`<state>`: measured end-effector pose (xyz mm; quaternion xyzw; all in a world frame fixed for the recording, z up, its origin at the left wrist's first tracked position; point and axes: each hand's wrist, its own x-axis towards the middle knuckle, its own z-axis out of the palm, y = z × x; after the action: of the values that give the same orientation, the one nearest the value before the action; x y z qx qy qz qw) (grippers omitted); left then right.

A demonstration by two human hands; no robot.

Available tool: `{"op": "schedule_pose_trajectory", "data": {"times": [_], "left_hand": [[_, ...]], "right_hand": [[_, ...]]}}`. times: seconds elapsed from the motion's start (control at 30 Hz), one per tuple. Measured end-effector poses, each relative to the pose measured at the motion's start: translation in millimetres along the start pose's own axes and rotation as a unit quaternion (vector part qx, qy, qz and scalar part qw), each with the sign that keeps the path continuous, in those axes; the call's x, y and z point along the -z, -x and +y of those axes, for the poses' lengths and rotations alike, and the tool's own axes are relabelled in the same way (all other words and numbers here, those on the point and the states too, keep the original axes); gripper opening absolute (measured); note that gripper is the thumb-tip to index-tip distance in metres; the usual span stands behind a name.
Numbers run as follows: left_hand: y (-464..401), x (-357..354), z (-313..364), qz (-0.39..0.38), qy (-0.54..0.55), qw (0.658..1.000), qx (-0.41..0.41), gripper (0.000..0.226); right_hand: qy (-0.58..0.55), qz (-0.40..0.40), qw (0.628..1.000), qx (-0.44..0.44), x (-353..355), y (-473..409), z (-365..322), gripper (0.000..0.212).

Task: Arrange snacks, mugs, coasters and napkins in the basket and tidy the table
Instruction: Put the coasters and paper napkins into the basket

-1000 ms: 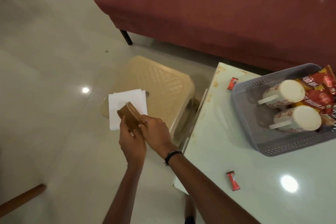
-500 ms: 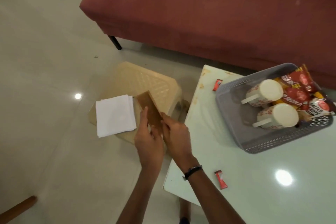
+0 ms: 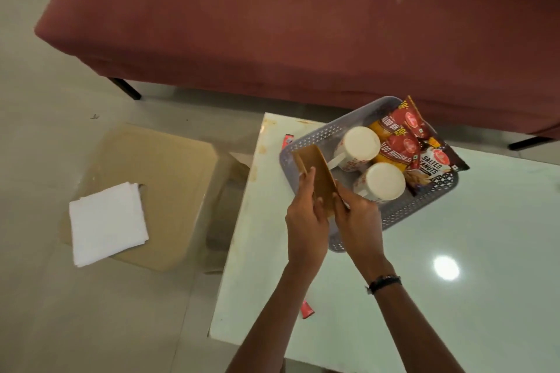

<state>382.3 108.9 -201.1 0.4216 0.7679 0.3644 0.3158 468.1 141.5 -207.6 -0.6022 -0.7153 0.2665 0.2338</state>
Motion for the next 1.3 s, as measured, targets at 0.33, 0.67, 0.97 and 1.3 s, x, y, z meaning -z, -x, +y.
{"op": "schedule_pose_trajectory", "data": {"times": [0.33,0.67,0.97,1.3], "left_hand": [[-15.5,-33.4,-26.1,-0.050,-0.044,0.996,0.067,0.048],[-18.7,-38.1,-21.0,-0.057,-0.070,0.992,0.090,0.049],[-20.6,-39.0,-24.6,-0.060,-0.066,0.992,0.086,0.052],[-15.7,-27.2,-23.3,-0.035,-0.034,0.997,0.057,0.045]], "right_hand": [[0.002,-0.100,0.992,-0.073,-30.3,-12.5,50.3,0.021],[-0.015,-0.107,0.989,-0.098,-35.2,-12.8,52.6,0.018],[0.030,-0.093,0.991,-0.089,-33.9,-13.9,46.5,0.022],[0.029,-0.074,0.993,-0.086,-22.7,-10.6,32.9,0.027]]}}
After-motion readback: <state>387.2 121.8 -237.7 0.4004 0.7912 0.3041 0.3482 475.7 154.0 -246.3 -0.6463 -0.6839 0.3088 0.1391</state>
